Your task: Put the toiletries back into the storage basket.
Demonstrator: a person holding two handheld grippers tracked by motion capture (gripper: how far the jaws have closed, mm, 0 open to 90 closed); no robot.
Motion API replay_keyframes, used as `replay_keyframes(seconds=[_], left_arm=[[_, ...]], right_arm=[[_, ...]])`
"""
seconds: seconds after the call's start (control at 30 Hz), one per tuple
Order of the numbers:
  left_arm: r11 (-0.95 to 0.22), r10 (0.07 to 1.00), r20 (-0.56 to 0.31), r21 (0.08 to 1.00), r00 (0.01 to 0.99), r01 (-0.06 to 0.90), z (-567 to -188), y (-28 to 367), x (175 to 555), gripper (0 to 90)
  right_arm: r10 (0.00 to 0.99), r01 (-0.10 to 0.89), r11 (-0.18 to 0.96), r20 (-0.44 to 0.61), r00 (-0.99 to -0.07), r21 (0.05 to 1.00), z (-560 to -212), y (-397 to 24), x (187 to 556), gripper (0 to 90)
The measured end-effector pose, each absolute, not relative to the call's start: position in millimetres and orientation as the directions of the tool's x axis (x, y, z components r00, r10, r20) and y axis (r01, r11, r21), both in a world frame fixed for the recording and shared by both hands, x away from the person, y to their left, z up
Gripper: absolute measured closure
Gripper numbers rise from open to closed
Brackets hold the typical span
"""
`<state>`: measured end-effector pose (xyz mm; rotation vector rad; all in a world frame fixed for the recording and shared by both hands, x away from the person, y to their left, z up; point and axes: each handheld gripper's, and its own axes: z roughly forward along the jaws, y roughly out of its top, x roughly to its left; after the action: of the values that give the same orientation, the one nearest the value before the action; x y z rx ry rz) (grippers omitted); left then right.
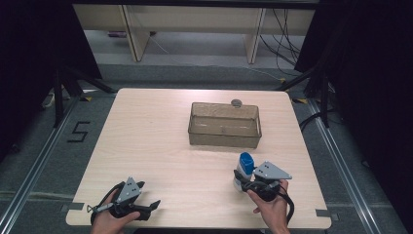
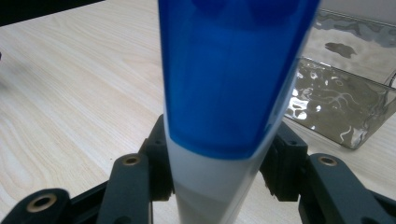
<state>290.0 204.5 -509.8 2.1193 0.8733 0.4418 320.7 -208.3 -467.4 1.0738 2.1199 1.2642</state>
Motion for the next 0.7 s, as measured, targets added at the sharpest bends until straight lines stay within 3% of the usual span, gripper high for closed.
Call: replay_keyframes(seconds=[0.7], left_arm=[[-0.434,0.716,0.002,0.784,0.698,0.443,-510,204,290,14.9]], right_arm=[[0.791,0.364,0.278,0.004,-0.612,0.889,-456,-211,328,54.4]])
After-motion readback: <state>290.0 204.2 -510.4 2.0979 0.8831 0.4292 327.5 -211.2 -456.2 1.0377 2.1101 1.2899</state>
